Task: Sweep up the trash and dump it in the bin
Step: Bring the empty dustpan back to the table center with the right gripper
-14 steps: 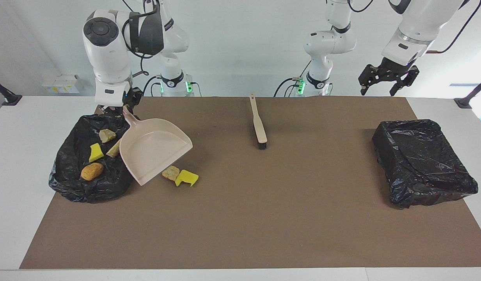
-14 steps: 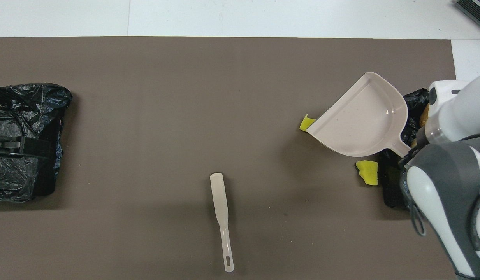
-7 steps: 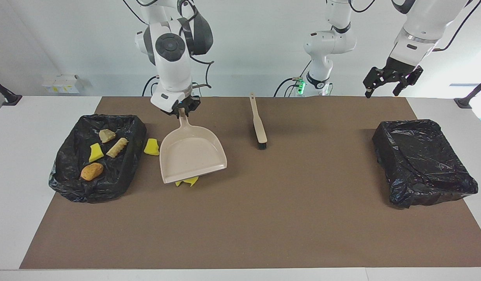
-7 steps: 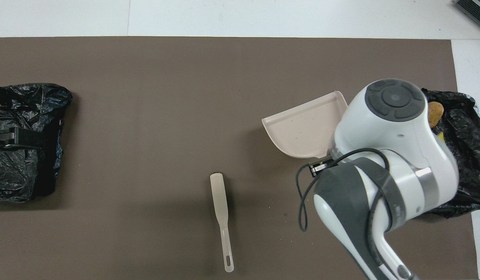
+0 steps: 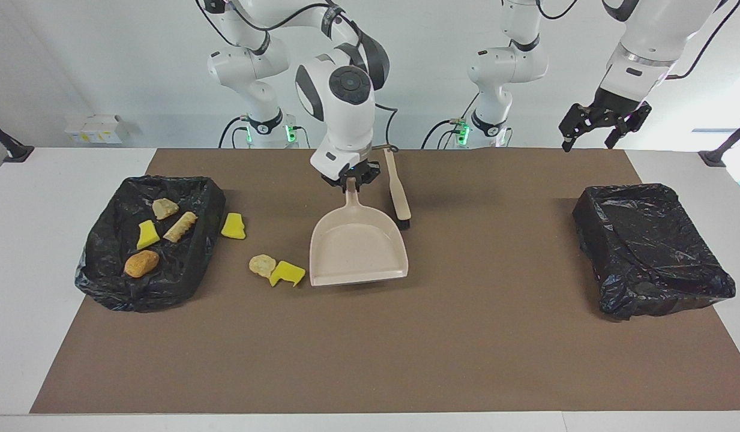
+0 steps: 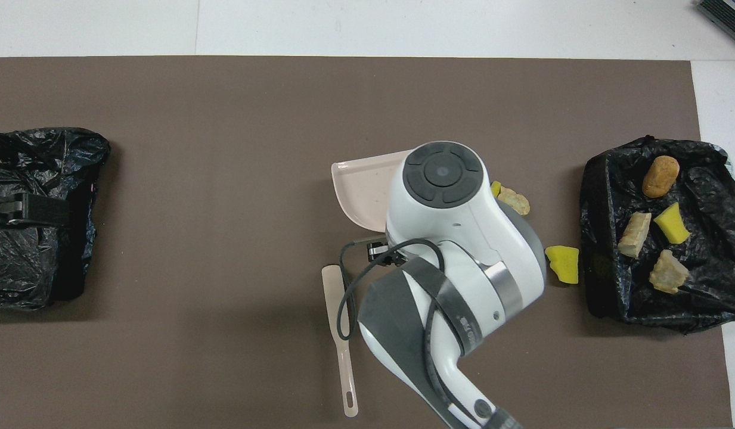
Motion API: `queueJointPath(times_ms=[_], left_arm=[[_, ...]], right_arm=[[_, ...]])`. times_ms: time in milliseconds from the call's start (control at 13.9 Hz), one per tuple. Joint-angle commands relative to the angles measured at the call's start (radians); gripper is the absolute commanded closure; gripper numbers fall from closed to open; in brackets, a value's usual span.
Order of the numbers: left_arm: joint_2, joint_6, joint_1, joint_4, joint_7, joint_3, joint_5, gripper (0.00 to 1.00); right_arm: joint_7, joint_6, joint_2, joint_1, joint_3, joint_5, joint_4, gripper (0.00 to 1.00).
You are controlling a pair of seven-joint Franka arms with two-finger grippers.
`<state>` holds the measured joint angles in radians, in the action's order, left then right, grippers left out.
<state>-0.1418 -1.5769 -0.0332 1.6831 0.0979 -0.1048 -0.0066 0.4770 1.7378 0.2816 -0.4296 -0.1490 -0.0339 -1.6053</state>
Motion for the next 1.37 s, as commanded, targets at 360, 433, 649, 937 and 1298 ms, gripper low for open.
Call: queueJointPath(times_ms=[360, 433, 649, 937, 1298], left_arm=[[-0.005, -0.003, 0.004, 0.010, 0.006, 0.002, -0.001, 0.00], [-0.007, -0.003, 0.006, 0.010, 0.006, 0.002, -0.001, 0.00], [-0.007, -0.003, 0.006, 0.010, 0.005, 0.002, -0.001, 0.00], [-0.005, -0.015, 0.009, 0.010, 0.008, 0.002, -0.004, 0.00], [0.017, -0.135, 0.018, -0.005, 0.022, 0.000, -0.013, 0.00]], right_arm=[[0.054, 0.120, 0.330, -0.020, 0.011, 0.031, 0.317, 1.00], [0.073, 0.150, 0.343, -0.021, 0.009, 0.028, 0.309, 1.00], [0.110, 0.216, 0.341, -0.014, 0.009, -0.035, 0.277, 1.00], [0.147, 0.281, 0.323, -0.004, 0.009, -0.034, 0.208, 0.00], [0.143, 0.223, 0.266, 0.008, 0.011, -0.034, 0.206, 0.00]])
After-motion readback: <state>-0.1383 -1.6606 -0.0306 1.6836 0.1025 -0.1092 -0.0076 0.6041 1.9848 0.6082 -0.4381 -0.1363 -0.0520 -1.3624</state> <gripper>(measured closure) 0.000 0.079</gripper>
